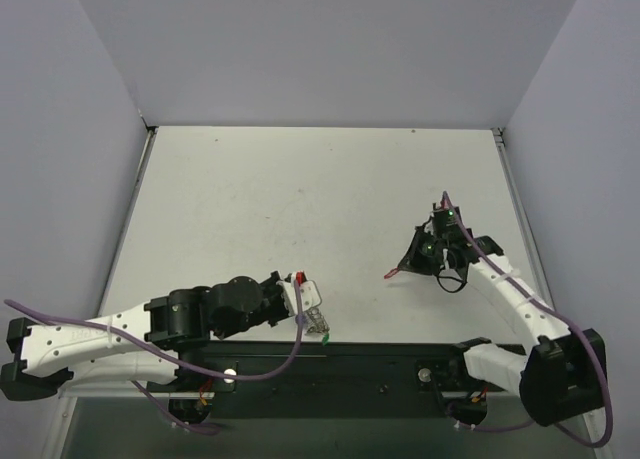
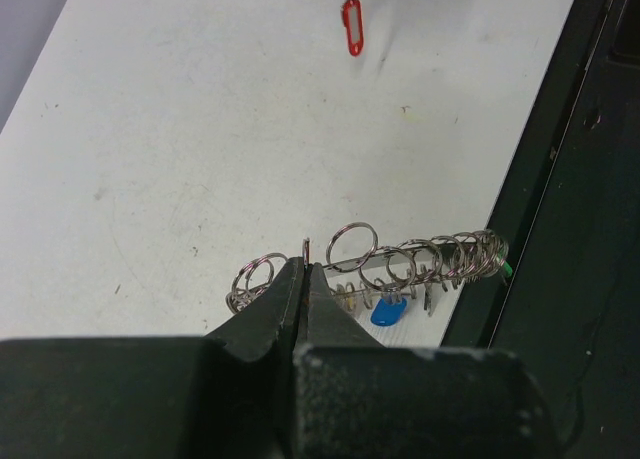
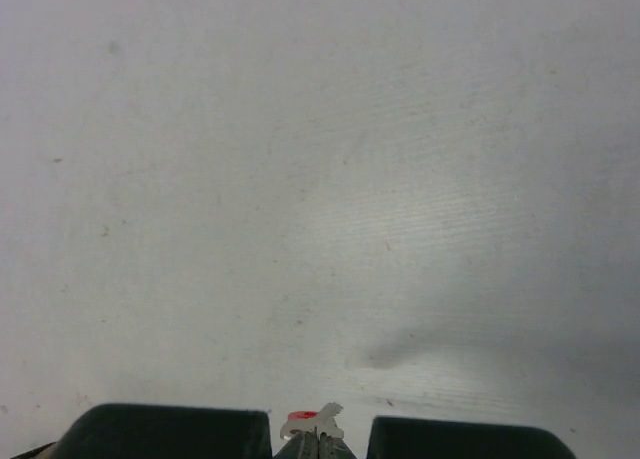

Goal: Put the keys on the keyring

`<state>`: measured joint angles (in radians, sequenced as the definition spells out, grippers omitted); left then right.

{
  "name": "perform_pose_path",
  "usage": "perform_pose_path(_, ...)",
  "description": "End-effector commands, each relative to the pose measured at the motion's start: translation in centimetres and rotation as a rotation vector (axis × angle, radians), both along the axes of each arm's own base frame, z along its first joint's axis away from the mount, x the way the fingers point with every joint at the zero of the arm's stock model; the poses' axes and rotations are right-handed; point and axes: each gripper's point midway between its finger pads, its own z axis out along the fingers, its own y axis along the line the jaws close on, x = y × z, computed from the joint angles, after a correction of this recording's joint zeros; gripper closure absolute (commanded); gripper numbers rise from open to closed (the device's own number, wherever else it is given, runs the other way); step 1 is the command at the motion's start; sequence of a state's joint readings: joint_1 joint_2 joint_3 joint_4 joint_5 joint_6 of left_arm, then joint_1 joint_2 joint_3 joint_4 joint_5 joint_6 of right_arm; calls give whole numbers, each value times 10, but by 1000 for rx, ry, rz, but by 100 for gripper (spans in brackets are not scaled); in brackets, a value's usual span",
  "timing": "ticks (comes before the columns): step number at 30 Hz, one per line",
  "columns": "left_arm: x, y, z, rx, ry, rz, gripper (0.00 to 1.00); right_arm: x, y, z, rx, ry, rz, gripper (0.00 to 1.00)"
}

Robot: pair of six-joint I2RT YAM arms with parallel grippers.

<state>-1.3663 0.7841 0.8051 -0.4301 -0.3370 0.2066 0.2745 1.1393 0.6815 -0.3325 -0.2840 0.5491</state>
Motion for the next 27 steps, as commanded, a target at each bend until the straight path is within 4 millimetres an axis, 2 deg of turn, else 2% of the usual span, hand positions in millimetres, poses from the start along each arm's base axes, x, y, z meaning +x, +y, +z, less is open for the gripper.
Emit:
perform_pose_path(1,7,-15,44,-119,-58,6,100,14,25,62,130,-193,85,100)
perform_pose_path(3,8,-18,44,-117,-62,5,100,13,37,89,206,-295,146,100)
perform_pose_path(5,9,-23,45,-127,-67,2,100,11,41,108,245,-372,172,100)
perform_pose_path(9,9,-32,51,-164,-80,-19,100,3,55,139,332,-479,263,100)
perform_pose_path(15,0,-43,70,-279,-114,-93,100,-10,68,175,429,-615,371,100)
perform_pose_path(18,-5,-47,83,-338,-136,-136,100,-18,73,195,480,-696,424,100)
perform_pose_path(19,-6,-48,93,-376,-154,-144,100,-21,74,201,492,-714,437,100)
perform_pose_path(23,-9,-50,97,-413,-175,-166,100,-31,75,222,522,-812,474,100)
perform_pose_path(27,-12,-55,102,-431,-174,-186,100,-35,75,232,538,-827,478,100)
